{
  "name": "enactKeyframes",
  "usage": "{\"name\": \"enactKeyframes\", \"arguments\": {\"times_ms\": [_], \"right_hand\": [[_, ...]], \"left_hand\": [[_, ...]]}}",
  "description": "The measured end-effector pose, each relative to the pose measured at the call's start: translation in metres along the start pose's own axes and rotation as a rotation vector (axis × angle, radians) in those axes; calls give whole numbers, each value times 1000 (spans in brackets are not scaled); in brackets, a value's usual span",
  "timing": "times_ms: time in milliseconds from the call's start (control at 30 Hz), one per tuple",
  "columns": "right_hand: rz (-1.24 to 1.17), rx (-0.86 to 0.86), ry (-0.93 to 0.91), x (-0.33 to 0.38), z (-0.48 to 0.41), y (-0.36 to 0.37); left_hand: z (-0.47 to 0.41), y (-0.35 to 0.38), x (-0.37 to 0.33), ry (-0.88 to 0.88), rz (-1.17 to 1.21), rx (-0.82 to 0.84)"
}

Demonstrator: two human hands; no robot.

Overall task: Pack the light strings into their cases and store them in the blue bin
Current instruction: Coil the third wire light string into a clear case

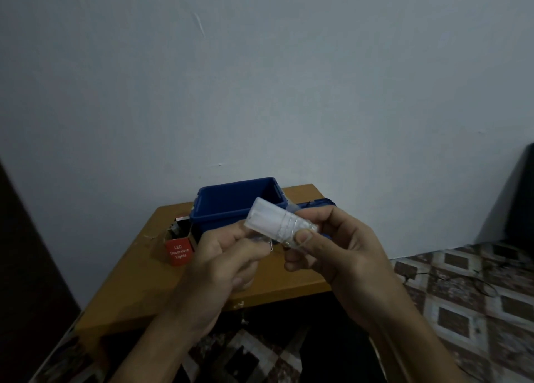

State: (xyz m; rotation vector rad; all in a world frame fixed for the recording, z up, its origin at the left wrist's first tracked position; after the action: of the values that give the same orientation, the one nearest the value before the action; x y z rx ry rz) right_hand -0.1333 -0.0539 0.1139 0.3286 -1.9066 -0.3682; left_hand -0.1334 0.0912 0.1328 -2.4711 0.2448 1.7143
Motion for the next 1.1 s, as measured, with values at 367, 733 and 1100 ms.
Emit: {"name": "enactKeyframes", "arguments": {"times_ms": [367, 733, 1100], "right_hand": [[165, -35, -168, 15, 6, 4], [285, 95, -107, 10, 5, 4], [266, 73, -98, 9, 5, 2]], "left_hand": [[-1, -1, -4, 39, -70, -152], [0, -4, -7, 65, -203, -127], [2, -3, -6, 67, -296, -159]]}}
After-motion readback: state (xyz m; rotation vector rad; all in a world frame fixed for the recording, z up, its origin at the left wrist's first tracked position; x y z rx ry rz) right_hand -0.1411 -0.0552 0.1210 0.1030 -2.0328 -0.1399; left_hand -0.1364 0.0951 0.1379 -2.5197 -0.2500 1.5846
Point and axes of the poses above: each hand's wrist, its own z-axis away from the middle knuckle, its own y-axis out of the palm, x = y × z, the point moved 9 cm from there along -z, towards the middle knuckle, and after that the axes turned 11 degrees about -x, right-handed, at the moved point
